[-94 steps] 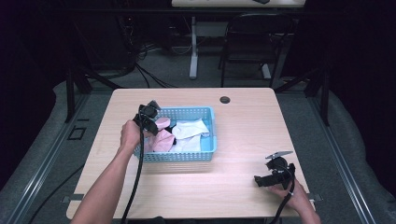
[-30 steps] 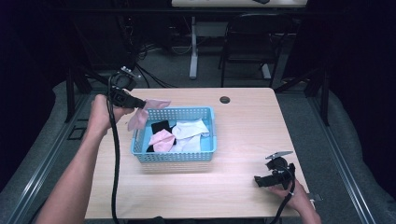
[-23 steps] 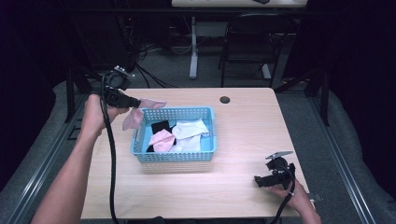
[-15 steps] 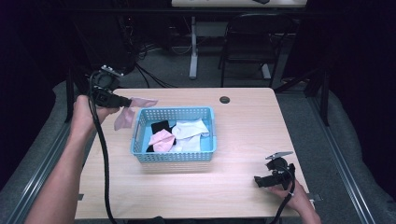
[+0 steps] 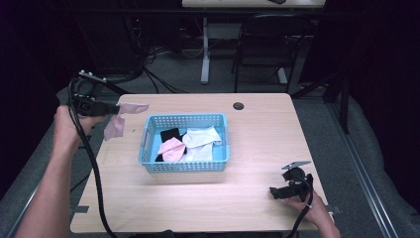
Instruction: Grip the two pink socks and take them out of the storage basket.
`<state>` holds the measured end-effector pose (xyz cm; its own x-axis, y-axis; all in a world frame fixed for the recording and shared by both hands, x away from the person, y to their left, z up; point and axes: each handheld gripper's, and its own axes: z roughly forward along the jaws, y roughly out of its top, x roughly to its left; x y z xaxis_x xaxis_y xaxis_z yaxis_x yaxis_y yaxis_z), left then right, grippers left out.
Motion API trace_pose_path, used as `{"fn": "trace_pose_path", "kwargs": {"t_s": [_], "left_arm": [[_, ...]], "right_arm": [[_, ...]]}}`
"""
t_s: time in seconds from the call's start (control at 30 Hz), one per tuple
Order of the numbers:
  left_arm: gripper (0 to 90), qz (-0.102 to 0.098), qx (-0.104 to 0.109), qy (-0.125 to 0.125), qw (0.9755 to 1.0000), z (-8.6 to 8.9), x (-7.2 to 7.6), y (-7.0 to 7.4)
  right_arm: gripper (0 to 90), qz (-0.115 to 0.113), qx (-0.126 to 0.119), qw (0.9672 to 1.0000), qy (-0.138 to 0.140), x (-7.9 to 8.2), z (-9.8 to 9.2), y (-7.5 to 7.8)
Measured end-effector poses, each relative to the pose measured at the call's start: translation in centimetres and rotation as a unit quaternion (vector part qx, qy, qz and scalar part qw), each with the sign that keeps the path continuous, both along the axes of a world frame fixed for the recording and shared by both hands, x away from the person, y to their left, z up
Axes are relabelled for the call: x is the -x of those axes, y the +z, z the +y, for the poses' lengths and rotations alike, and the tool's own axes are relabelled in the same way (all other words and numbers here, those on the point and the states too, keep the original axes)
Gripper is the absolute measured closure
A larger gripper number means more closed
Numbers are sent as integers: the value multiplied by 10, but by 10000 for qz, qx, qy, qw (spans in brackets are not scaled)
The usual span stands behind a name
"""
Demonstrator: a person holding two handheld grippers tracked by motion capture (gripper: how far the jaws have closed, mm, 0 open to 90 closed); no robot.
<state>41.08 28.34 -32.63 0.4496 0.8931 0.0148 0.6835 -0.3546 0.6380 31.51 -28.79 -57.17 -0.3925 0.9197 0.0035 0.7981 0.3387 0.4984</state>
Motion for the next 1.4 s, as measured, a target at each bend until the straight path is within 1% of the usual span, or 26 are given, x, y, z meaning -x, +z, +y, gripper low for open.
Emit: {"fn": "trace_pose_path", "kwargs": {"t_s": [0.2, 0.37, 0.43, 0.5, 0.6, 0.63, 0.67, 0.7, 0.9, 0.93, 0.97, 1.0, 1.07, 1.1, 1.13, 1.17, 1.2, 1.27, 1.3, 1.33, 1.37, 1.4], "left_arm": [[852, 60, -22, 122, 9999, 12, 3, -7], [852, 151, -47, 337, 9993, 26, 4, -16], [852, 192, -33, 431, 9989, 32, 5, -21], [852, 253, -90, 544, 9982, 38, 4, -28], [852, 397, -145, 672, 9968, 45, 3, -43], [852, 453, -106, 719, 9963, 47, 2, -48], [852, 508, -113, 751, 9958, 49, 0, -53], [852, 572, -150, 791, 9951, 50, -1, -59], [852, 851, -215, 952, 9916, 54, -8, -90], [852, 930, -269, 976, 9905, 54, -10, -97], [853, 959, -285, 1008, 9899, 54, -11, -101], [853, 1050, -384, 1024, 9884, 53, -13, -108], [853, 1132, -463, 1111, 9863, 53, -15, -122], [853, 1173, -463, 1121, 9857, 54, -16, -125], [853, 1226, -467, 1156, 9846, 54, -17, -133], [853, 1275, -453, 1155, 9841, 54, -18, -137], [853, 1315, -453, 1200, 9830, 54, -19, -143], [852, 1442, -358, 1233, 9812, 55, -20, -155], [849, 1492, -360, 1257, 9801, 55, -21, -158], [834, 1534, -345, 1302, 9789, 56, -21, -162], [776, 1528, -301, 1338, 9787, 56, -21, -164], [697, 1523, -250, 1347, 9788, 56, -21, -163]], "right_arm": [[0, -1, 0, 10000, -1, 0, 0, 0], [0, -3, 2, 10000, -9, 0, 0, 0], [0, -2, 2, 10000, -10, 0, 0, 0], [0, -2, 1, 10000, -13, 0, 0, 0], [0, 1, 5, 10000, -14, 0, 0, 0], [0, -1, 4, 10000, -14, 0, 0, 0], [0, -1, 3, 10000, -17, 0, 0, 0], [0, 2, 5, 10000, -20, 0, 0, 0], [0, 1, 4, 10000, -20, 0, 0, 0], [0, 1, 4, 10000, -22, 0, 0, 0], [0, 3, 4, 10000, -22, 0, 0, 0], [0, 2, 5, 10000, -22, 0, 0, 0], [0, 3, 7, 10000, -25, 0, 0, 0], [0, -16, 1, 10000, -48, 0, 0, 0], [0, -15, 0, 10000, -46, 0, 0, 0], [0, -16, 0, 10000, -48, 0, 0, 0], [0, -17, -2, 10000, -48, 0, 0, 0], [0, -13, 2, 10000, -47, 0, 0, 0], [0, -16, -1, 10000, -49, 0, 0, 0], [0, -16, -1, 10000, -51, 0, 1, 0], [0, -16, 1, 10000, -54, 0, 1, 0], [0, -17, -1, 10000, -54, 0, 1, 0]]}}
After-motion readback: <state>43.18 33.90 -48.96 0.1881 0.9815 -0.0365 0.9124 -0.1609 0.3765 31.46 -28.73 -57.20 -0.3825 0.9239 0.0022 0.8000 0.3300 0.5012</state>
